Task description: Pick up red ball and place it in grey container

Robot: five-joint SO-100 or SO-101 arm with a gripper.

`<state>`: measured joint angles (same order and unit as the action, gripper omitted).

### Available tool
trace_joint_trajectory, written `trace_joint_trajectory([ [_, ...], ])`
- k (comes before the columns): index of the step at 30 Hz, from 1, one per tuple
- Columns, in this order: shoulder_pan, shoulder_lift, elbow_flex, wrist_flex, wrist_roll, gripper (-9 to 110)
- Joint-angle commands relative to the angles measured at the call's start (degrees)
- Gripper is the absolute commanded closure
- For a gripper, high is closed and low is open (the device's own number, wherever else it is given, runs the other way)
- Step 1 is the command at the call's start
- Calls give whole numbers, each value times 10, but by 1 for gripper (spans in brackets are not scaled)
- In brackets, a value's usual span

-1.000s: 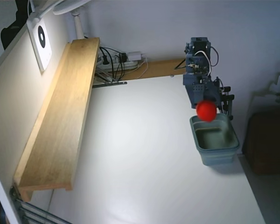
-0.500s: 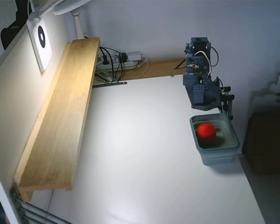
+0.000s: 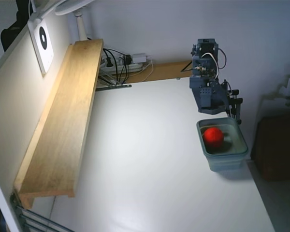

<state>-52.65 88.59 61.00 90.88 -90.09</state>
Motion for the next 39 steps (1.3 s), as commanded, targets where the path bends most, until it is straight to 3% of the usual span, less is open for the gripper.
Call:
trace_joint_trajectory([
  [1,-11,13,-22,2,1,63],
  [19,11,20,-18,4,1,65],
  [39,194,85,19,24,1,73],
])
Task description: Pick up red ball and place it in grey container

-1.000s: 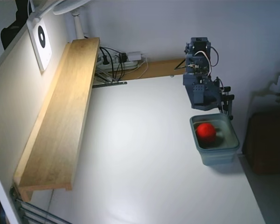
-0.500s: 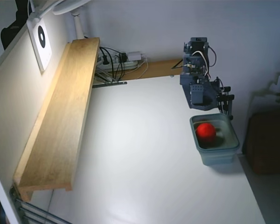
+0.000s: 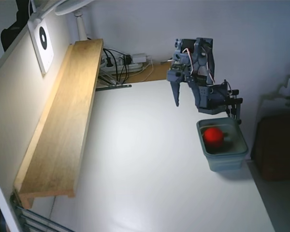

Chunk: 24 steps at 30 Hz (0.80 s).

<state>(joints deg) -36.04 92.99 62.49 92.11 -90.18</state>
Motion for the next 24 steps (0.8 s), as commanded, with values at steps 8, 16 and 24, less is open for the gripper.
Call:
trace_joint_trajectory([
  [8,130,77,25,22,2,78],
  [16,244,117,48,34,2,84],
  [24,354,155,71,46,2,89],
])
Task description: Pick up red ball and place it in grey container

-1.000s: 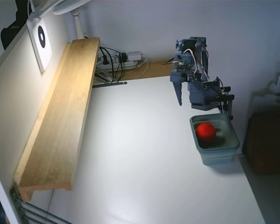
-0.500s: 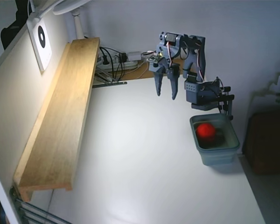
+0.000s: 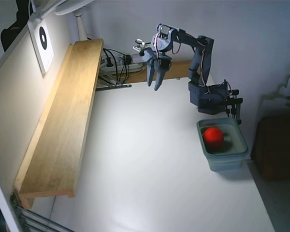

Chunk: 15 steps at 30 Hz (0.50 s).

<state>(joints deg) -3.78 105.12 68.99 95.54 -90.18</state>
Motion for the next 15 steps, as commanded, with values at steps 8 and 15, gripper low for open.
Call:
trace_joint_trajectory([
  [8,134,70,26,23,2,94],
  [15,215,98,43,32,2,98],
])
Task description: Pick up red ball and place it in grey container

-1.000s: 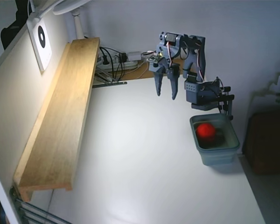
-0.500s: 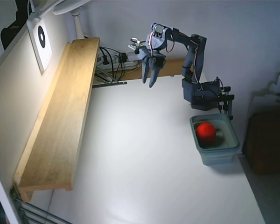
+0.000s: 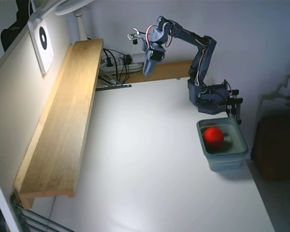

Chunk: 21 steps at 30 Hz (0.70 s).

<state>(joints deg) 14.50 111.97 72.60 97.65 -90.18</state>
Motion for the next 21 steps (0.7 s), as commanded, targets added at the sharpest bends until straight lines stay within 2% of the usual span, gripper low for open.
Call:
trace_joint_trajectory([
  [1,43,33,9,12,2,99],
  [10,118,60,24,20,2,103],
  [21,155,73,32,24,2,104],
])
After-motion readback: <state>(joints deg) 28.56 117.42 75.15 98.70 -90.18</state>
